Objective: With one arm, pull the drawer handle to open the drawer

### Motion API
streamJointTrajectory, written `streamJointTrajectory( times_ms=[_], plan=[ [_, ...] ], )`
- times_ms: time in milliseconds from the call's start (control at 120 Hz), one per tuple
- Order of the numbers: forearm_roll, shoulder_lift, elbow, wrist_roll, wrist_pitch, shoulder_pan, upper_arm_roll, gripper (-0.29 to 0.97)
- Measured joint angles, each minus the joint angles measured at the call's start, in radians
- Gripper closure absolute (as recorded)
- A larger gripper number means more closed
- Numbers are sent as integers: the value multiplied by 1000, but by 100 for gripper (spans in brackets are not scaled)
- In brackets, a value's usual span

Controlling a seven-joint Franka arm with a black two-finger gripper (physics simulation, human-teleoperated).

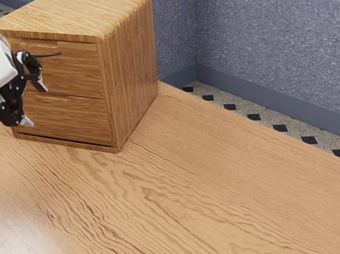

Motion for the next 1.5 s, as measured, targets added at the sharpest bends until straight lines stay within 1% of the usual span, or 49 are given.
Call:
streamJointTrajectory(
  times_ms=[75, 125, 242, 267, 333, 392, 467, 567, 658, 725, 808, 958, 1100, 1233, 1375, 1500],
  plan=[
    [-3, -1, 1, -30, -70, 0, 1, 4],
    [-1, -2, -5, -47, -94, 0, 1, 4],
    [21, -52, -64, -84, -55, 5, -6, 3],
    [34, -62, -65, -90, -47, 6, -8, 3],
    [119, -74, -52, -107, -22, 8, -11, 3],
    [167, -69, -49, -121, 22, 8, -7, 3],
    [202, -49, -46, -138, 85, 13, -2, 3],
    [226, -10, -12, -157, 179, 25, -3, 3],
    [237, 48, 66, -172, 237, 26, -7, 3],
    [244, 86, 91, -180, 272, 27, -7, 3],
    [248, 109, 97, -190, 303, 33, -5, 9],
    [250, 130, 98, -205, 333, 45, -5, 22],
    [249, 189, 142, -216, 349, 50, -8, 29],
    [247, 234, 160, -225, 357, 49, -9, 32],
    [246, 239, 203, -233, 361, 51, -5, 33],
    [245, 239, 210, -239, 364, 68, 0, 34]
  ],
)
